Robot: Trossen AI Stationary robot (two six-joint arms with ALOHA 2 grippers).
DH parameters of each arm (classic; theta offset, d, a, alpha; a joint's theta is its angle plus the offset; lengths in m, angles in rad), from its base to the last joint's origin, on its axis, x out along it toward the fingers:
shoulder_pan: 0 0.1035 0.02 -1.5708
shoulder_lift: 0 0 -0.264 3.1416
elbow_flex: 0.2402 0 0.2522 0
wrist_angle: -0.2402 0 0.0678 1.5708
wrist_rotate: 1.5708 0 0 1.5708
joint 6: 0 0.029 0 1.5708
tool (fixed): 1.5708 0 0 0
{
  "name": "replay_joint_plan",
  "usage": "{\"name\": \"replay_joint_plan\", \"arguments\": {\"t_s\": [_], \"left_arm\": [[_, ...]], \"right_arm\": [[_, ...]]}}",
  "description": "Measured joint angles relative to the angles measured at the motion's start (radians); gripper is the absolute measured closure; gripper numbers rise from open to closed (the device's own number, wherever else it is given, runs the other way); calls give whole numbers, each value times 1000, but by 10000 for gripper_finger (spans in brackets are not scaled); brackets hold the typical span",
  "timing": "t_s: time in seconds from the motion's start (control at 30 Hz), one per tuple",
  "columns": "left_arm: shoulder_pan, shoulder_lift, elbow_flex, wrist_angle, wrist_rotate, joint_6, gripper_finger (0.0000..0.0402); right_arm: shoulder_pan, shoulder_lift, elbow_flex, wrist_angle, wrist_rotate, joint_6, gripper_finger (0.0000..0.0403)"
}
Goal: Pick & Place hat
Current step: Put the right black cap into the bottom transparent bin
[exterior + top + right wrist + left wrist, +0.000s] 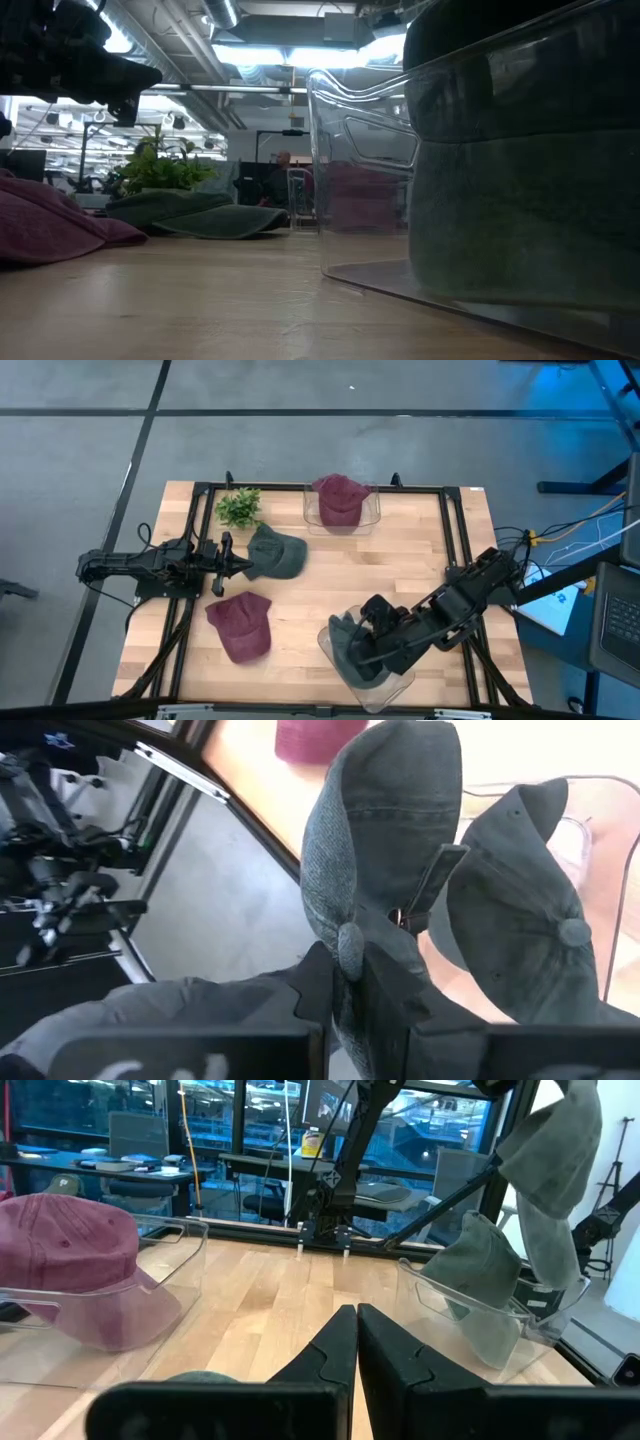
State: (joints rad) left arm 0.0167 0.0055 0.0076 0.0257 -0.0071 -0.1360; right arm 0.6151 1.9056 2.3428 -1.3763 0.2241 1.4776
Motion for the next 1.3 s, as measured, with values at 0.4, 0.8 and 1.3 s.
{"name": "replay_joint_plan", "arguments": {"t_s": [0.4, 0.8, 1.3], "left_arm": [[0, 0, 0, 0, 0, 0, 390], [0, 0, 0, 0, 0, 0, 391], [0, 0, 0, 0, 0, 0, 390]], "right_arm": [[-2, 32, 0, -95, -15, 0, 368], [-6, 32, -26, -176, -15, 45, 368], [-31, 30, -217, -31, -18, 45, 368]]}}
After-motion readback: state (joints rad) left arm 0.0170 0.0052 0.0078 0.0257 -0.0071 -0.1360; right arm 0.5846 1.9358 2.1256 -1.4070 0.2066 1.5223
